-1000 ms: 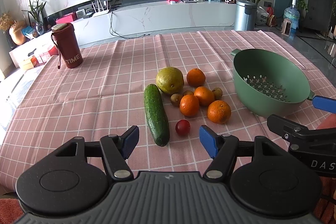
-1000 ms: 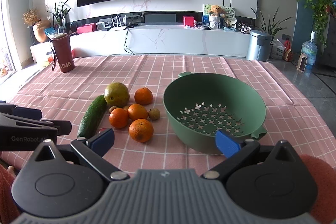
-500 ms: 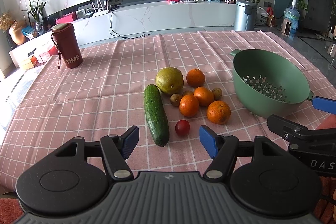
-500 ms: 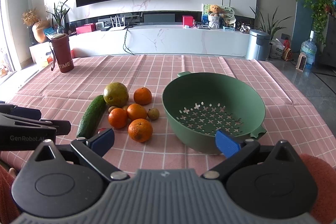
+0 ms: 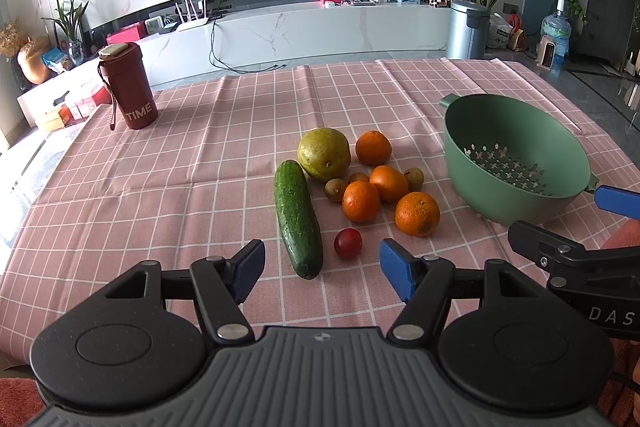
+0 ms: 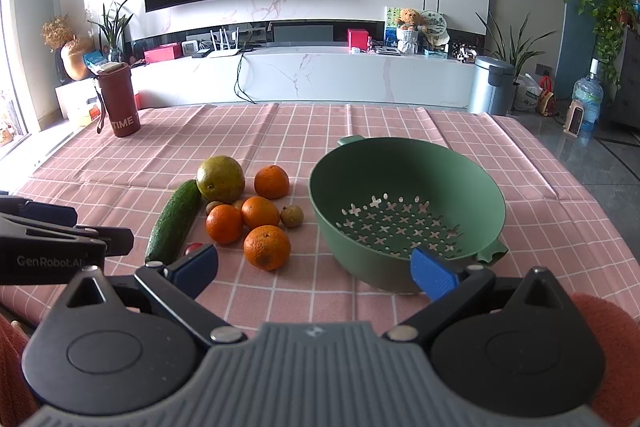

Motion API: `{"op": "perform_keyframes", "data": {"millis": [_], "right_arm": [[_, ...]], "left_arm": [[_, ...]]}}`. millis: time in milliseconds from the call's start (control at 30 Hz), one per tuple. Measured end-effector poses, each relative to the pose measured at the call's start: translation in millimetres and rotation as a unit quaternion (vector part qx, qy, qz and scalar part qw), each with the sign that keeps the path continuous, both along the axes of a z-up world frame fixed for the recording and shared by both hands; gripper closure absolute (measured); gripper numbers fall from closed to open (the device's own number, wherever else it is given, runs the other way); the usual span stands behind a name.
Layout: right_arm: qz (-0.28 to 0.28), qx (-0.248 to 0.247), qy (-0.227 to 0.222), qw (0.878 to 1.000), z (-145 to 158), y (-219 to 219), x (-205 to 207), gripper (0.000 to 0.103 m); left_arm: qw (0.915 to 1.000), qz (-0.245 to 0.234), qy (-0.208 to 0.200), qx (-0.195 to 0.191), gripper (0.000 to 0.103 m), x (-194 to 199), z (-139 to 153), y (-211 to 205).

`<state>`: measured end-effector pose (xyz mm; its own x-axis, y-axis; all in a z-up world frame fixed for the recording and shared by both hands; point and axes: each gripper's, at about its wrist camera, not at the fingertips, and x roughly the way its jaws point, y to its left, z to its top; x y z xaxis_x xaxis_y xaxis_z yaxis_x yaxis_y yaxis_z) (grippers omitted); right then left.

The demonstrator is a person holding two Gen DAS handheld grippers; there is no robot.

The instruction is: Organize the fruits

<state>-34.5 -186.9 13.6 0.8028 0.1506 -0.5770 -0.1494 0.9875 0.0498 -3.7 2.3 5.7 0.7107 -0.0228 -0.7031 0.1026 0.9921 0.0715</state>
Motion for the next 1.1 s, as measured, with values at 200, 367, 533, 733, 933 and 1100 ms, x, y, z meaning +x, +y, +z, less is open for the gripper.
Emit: {"op": "perform_keyframes", "data": {"millis": [200,367,533,733,933,1100], "right_arm": [[-0.001,-0.001,0.001,1.000,0.5,-1.8,0.0,0.005],[-0.001,-0.002,0.001,1.000,0.4,-2.3,-0.5,0.005],[-0.001,-0.001,0.002,1.000,0.4,-2.2,-0.3,0.005],[-0.003,0.000,0.003,1.000,-0.9,-2.7,0.0,0.005],[-0.003,-0.001,0.004,1.000,-2.9,-3.4,-0.4,0.005],[-0.005,-0.006,0.010,1.000,-5.0,0.8,2.5,0.005]], "left_arm": [[1.0000,0.000,0.000,0.000,0.025,0.1,-0.1,0.0],[1.0000,0.000,0.001,0.000,0.025,-0.2,1.0,-0.2],[1.0000,0.000,0.001,0.000,0.025,0.1,0.6,-0.2],[1.0000,0.000,0.001,0.000,0.025,-0.2,0.5,-0.4],[1.0000,-0.001,0.003,-0.005,0.025,-0.7,-1.0,-3.5],[0.9998,-0.006,0.011,-0.015,0.026,2.4,-2.4,-3.8]]}}
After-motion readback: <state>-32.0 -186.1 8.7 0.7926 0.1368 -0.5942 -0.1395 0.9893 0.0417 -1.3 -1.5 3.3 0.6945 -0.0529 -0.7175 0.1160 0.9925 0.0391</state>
